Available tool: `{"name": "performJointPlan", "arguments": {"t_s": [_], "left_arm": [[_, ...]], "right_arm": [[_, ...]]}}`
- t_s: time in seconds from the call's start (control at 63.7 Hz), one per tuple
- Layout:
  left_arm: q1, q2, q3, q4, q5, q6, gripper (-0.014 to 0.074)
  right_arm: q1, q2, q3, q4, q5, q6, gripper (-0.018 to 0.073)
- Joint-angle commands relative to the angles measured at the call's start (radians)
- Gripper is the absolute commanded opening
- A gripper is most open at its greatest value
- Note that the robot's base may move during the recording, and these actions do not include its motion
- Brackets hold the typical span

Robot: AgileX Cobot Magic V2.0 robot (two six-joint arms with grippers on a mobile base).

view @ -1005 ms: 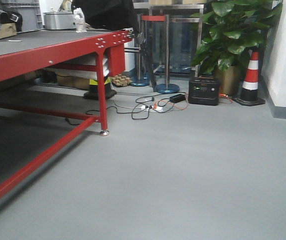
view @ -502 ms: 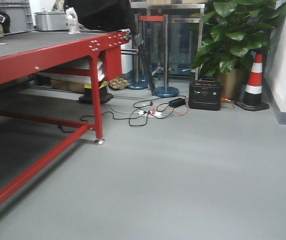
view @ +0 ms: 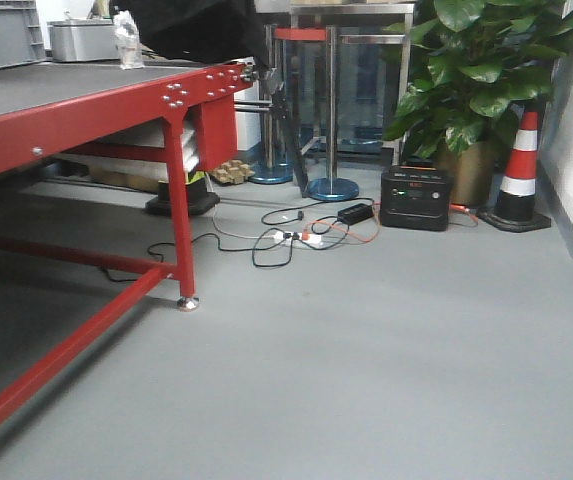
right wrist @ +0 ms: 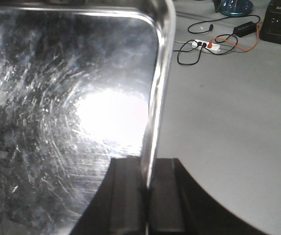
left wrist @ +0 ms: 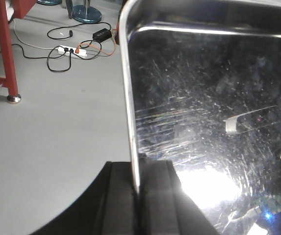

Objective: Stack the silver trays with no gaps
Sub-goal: 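Drive past the red table and cone toward the other blue-bin shelf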

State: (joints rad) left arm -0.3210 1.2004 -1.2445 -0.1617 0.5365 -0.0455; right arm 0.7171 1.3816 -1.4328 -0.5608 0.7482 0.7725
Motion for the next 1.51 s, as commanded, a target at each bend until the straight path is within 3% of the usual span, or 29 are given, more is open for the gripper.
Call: {"name": "performJointPlan", "arguments": {"t_s": [0.0,1.02,1.491], "left_arm": [[-0.010,-0.011,-0.015,-0.035,-0.032,0.008,-0.0019],[-0.010,-0.011,-0.015,-0.033,-0.032,0.008,-0.0019],[-0.010,-0.011,-0.015,-0.033,-0.032,0.008,-0.0019]], "right_arm": [[0.004,-0.009,-0.008,-0.009,-0.083,-0.016,-0.0079],[0.004,-0.009,-0.008,-0.007,-0.089,-0.016,-0.0079],[0.004,-0.009,-0.008,-0.007,-0.250,-0.016,-0.0079]]}}
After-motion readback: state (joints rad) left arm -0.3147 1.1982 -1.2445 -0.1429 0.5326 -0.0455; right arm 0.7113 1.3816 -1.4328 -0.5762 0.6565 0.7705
